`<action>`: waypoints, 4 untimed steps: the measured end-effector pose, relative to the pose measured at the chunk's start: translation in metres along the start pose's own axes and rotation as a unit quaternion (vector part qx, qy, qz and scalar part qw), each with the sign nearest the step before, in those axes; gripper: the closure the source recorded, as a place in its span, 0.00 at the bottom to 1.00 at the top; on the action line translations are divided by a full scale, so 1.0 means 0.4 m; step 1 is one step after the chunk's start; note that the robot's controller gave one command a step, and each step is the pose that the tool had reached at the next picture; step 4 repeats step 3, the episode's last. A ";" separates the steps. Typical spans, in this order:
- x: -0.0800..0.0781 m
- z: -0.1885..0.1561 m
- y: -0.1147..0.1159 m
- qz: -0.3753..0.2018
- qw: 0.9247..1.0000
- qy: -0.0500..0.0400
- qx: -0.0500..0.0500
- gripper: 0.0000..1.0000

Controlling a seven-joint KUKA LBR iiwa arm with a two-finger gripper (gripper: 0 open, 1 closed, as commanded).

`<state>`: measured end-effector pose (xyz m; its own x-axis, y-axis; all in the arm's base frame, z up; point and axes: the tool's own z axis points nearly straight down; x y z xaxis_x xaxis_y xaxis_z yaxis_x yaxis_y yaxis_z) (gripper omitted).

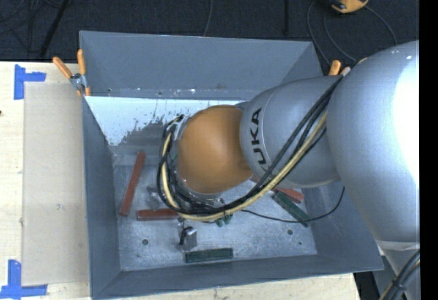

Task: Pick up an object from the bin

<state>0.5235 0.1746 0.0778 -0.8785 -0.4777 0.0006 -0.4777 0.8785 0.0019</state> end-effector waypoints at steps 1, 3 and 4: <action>-0.034 0.010 -0.041 -0.080 0.997 -0.001 0.000 1.00; -0.095 -0.487 -0.045 -0.075 0.997 0.000 0.000 1.00; -0.095 -0.487 -0.045 -0.075 0.997 0.000 0.000 1.00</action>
Offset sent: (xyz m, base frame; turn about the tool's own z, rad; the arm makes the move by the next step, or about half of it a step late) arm 0.0000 0.0000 0.0000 0.0000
